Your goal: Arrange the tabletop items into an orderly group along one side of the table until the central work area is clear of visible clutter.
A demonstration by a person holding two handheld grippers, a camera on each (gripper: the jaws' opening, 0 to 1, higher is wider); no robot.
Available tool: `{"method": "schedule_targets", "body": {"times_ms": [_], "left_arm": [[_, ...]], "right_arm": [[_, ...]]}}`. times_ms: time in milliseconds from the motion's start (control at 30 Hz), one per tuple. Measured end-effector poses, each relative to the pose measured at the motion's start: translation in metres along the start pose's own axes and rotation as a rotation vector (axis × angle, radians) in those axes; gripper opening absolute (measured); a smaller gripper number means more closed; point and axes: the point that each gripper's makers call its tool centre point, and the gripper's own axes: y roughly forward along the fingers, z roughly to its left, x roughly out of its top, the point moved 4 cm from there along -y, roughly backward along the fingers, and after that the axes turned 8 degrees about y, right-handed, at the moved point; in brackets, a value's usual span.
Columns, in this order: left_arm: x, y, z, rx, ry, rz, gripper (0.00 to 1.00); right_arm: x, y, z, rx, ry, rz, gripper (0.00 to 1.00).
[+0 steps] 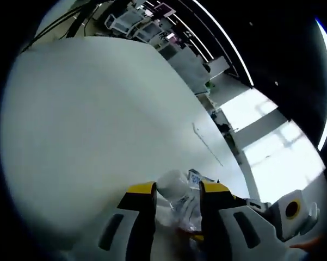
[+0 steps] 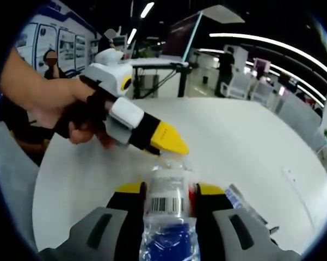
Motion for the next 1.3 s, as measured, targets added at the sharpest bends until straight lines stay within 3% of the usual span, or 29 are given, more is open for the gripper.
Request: {"method": "schedule_targets", "body": {"times_ms": [267, 667, 1300], "left_arm": [[0.013, -0.006, -0.006, -0.021, 0.018, -0.041, 0.23], [0.038, -0.024, -0.027, -0.025, 0.209, -0.1, 0.23], [0.06, -0.048, -0.045, -0.042, 0.285, -0.175, 0.22]], "right_arm": [[0.006, -0.003, 0.0, -0.005, 0.036, -0.023, 0.32], [0.025, -0.003, 0.006, -0.002, 0.086, -0.053, 0.32], [0.048, 0.004, 0.02, 0.01, 0.154, -0.108, 0.32]]}}
